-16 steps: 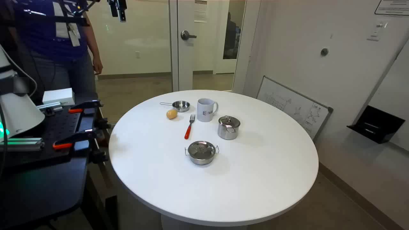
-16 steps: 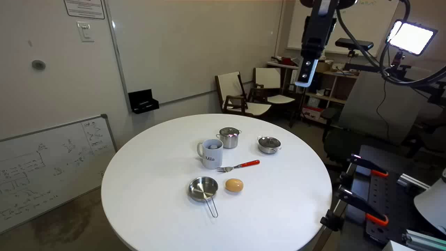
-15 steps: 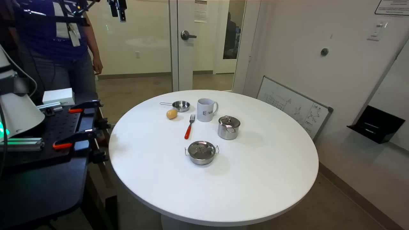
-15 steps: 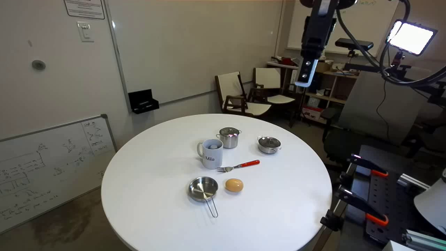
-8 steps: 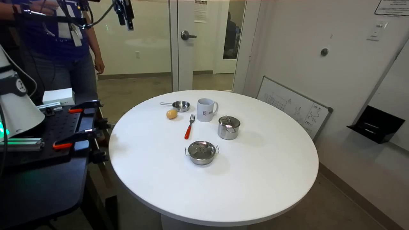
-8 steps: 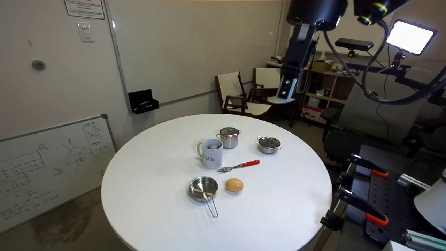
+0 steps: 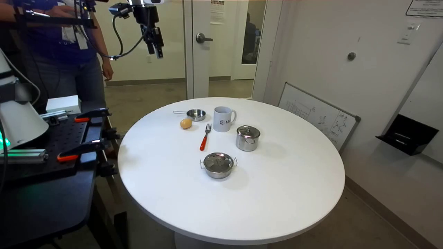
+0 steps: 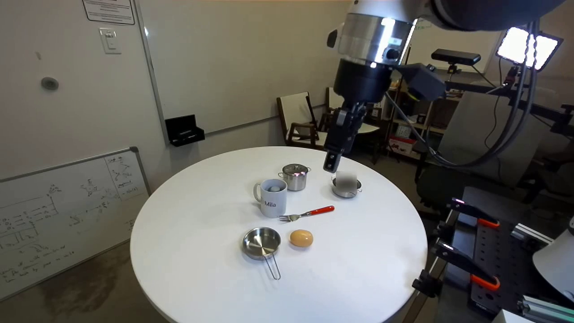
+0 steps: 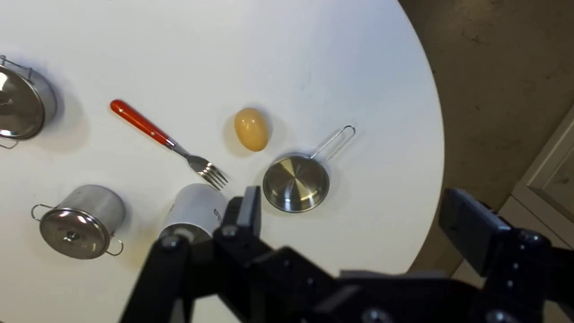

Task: Remove the salt cellar from the mug cup

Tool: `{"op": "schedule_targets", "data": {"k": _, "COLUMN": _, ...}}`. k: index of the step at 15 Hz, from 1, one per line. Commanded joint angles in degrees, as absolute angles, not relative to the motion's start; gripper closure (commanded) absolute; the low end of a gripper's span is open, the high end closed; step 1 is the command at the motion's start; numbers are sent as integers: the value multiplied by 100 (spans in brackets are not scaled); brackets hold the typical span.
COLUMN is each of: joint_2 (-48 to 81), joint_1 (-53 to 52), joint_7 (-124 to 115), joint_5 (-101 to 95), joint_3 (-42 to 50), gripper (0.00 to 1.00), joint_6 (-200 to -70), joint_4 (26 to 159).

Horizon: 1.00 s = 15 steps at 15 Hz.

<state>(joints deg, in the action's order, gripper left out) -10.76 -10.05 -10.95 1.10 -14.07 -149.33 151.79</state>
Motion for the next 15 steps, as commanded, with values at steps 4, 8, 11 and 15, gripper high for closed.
{"op": "schedule_targets", "data": {"k": 4, "joint_2": -656, "joint_1": -955, "joint_7": -1251, "joint_5": -123, "joint_3": -1353, "gripper": 0, "joint_6": -14958, "joint_4": 14909}}
{"op": "schedule_targets", "data": {"k": 8, "joint_2": -475, "joint_1": -973, "joint_7": -1356, "joint_5": -51, "joint_3": -1373, "gripper": 0, "joint_6": -15027, "joint_4": 14797}}
{"op": "schedule_targets", "data": {"k": 11, "joint_2": 133, "joint_1": -879, "joint_7": -1970, "joint_5": -546, "joint_3": -1422, "gripper": 0, "joint_6": -15334, "joint_4": 14446}}
{"op": "schedule_targets", "data": {"k": 15, "joint_2": 1127, "joint_1": -803, "joint_7": -3034, "joint_5": -2125, "joint_3": -1086, "gripper": 0, "joint_6": -16086, "joint_4": 13881}}
